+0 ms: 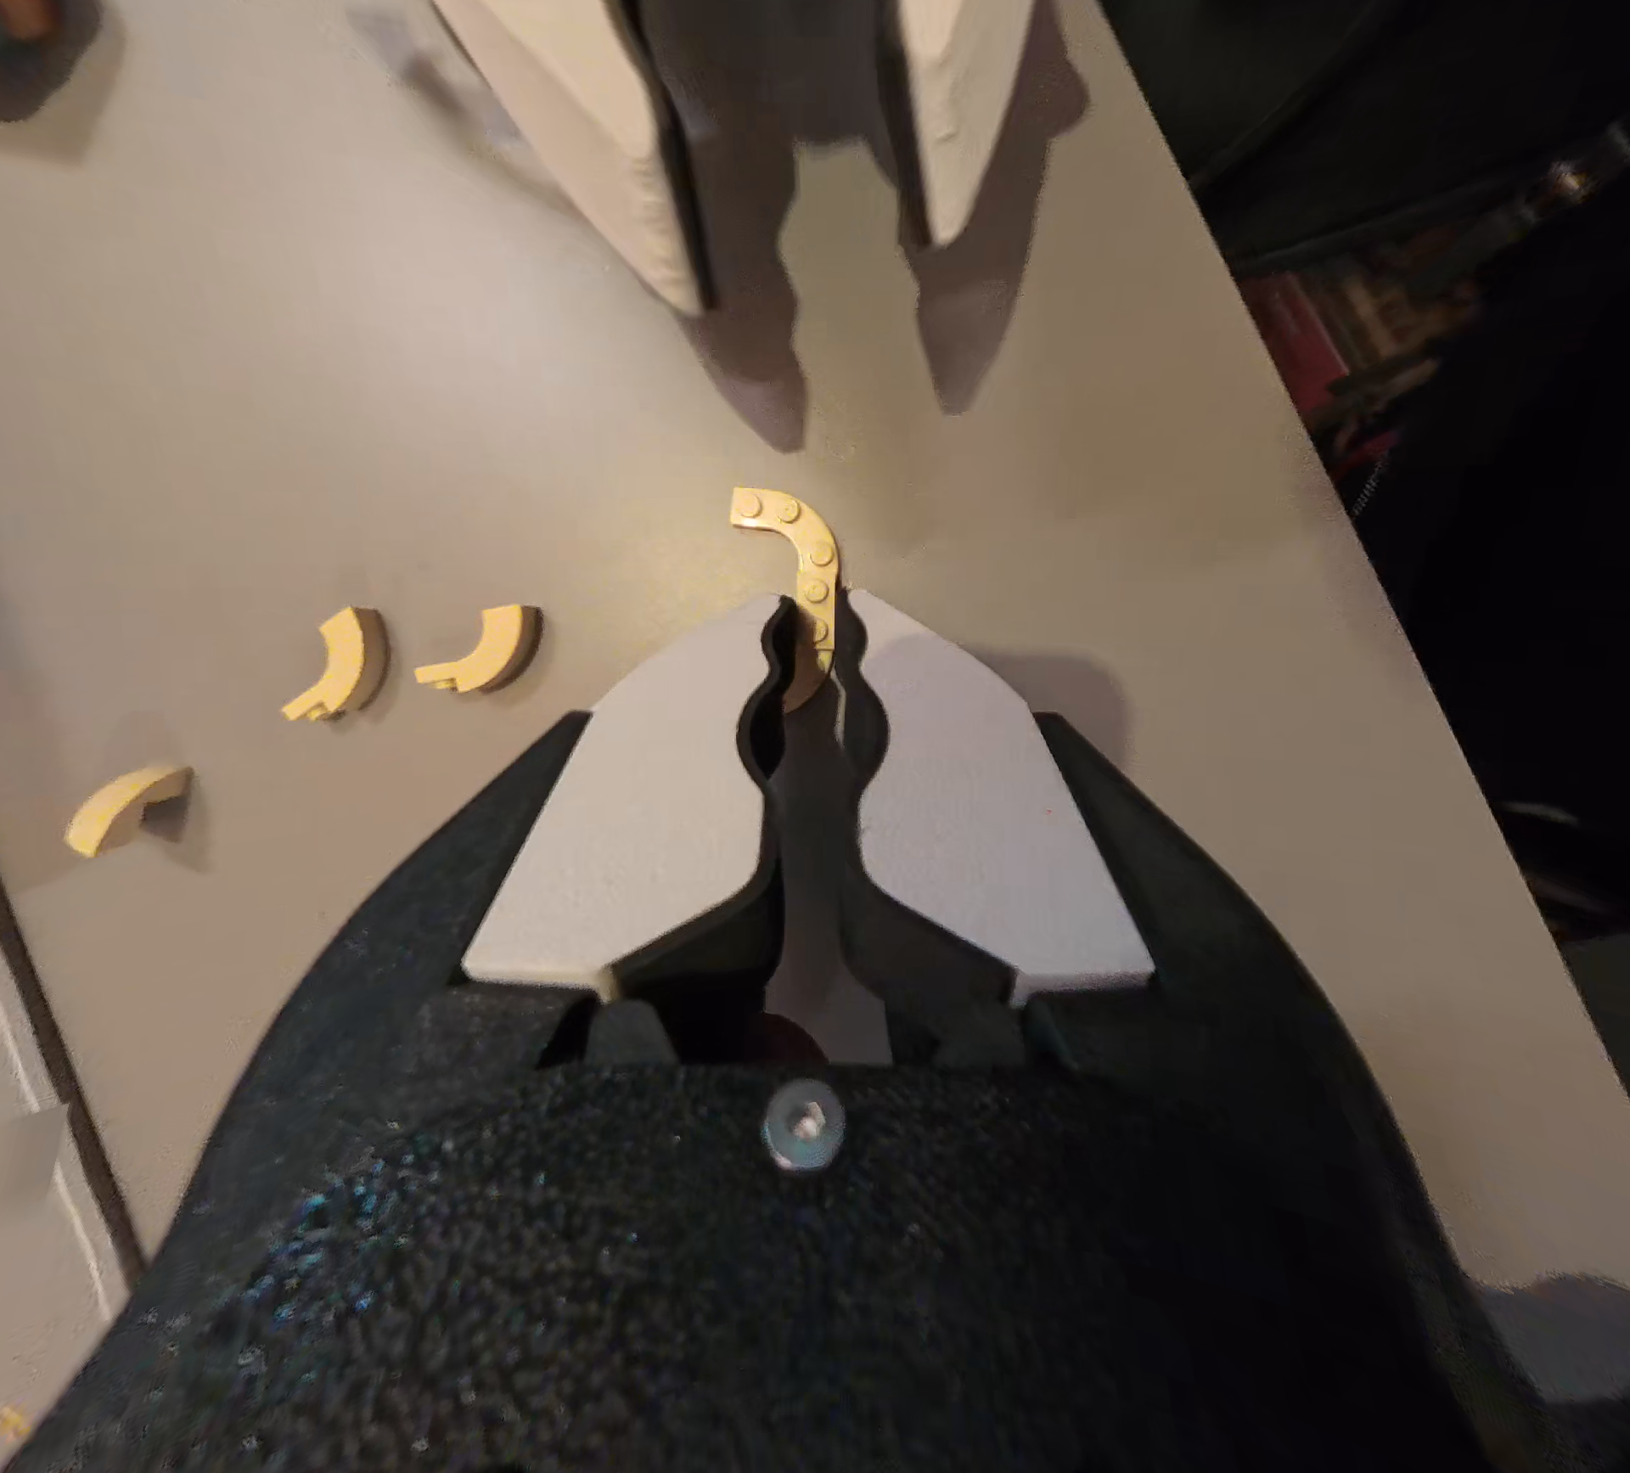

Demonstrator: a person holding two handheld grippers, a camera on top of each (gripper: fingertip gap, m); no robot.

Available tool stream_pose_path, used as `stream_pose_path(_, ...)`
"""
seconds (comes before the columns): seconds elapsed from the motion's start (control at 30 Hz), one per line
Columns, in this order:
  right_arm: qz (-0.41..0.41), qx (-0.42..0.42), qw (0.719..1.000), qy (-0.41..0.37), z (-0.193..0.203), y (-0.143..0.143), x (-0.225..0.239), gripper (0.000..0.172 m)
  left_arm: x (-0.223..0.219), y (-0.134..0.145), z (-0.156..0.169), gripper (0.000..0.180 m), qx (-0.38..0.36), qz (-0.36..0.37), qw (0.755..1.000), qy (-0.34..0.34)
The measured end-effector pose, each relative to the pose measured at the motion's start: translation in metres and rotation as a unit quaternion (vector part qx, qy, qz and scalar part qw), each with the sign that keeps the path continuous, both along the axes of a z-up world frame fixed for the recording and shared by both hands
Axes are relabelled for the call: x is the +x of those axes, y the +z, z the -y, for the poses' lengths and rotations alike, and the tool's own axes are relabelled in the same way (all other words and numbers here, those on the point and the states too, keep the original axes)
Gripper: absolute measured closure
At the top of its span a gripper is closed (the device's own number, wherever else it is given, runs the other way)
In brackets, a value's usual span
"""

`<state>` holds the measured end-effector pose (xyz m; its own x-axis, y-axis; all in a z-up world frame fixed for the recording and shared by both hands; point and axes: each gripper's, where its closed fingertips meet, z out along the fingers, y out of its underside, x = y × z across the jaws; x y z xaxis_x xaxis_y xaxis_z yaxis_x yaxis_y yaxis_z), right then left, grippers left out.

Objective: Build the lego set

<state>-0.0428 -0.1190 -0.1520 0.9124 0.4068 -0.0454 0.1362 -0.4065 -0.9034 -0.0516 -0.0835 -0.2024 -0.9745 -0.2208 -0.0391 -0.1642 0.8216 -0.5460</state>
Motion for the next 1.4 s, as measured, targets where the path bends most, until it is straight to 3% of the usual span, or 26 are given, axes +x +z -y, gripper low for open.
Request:
stream_pose_path(0.13, -0.024, 0.013, 0.995, -0.094, 0.003, 0.006, 0.022, 0.138, -0.002, 0.017, 0.016, 0.173, -0.076, 0.014, 0.994, 0.082)
stream_pose_path(0.2, -0.042, 0.015, 0.994, -0.096, 0.005, 0.007, 0.019, 0.135, -0.003, 0.032, 0.027, 0.173, -0.121, 0.027, 0.984, 0.126)
stream_pose_path(0.37, -0.028, 0.024, 0.998, -0.056, 0.000, 0.009, -0.001, 0.128, -0.007, 0.051, 0.035, 0.173, -0.152, 0.048, 0.965, 0.207)
stream_pose_path(0.5, 0.011, 0.027, 0.999, -0.026, -0.003, 0.006, -0.014, 0.131, -0.013, 0.055, 0.035, 0.173, -0.147, 0.041, 0.961, 0.230)
stream_pose_path(0.63, 0.025, 0.037, 0.999, 0.005, -0.001, 0.007, -0.025, 0.133, -0.022, 0.055, 0.038, 0.173, -0.133, 0.039, 0.969, 0.202)
stream_pose_path(0.83, -0.051, 0.061, 0.997, 0.018, 0.000, 0.021, -0.027, 0.134, -0.029, 0.066, 0.045, 0.173, -0.144, 0.072, 0.977, 0.142)
stream_pose_path(1.07, -0.065, 0.088, 0.994, -0.007, 0.000, 0.030, -0.022, 0.139, -0.014, 0.086, 0.044, 0.173, -0.183, 0.122, 0.955, 0.202)
stream_pose_path(1.17, -0.076, 0.105, 0.992, -0.004, 0.000, 0.035, -0.026, 0.151, -0.012, 0.088, 0.047, 0.173, -0.198, 0.115, 0.946, 0.230)
stream_pose_path(1.4, -0.045, 0.127, 0.991, 0.005, 0.003, 0.037, -0.034, 0.151, -0.019, 0.088, 0.049, 0.173, -0.225, 0.084, 0.941, 0.240)
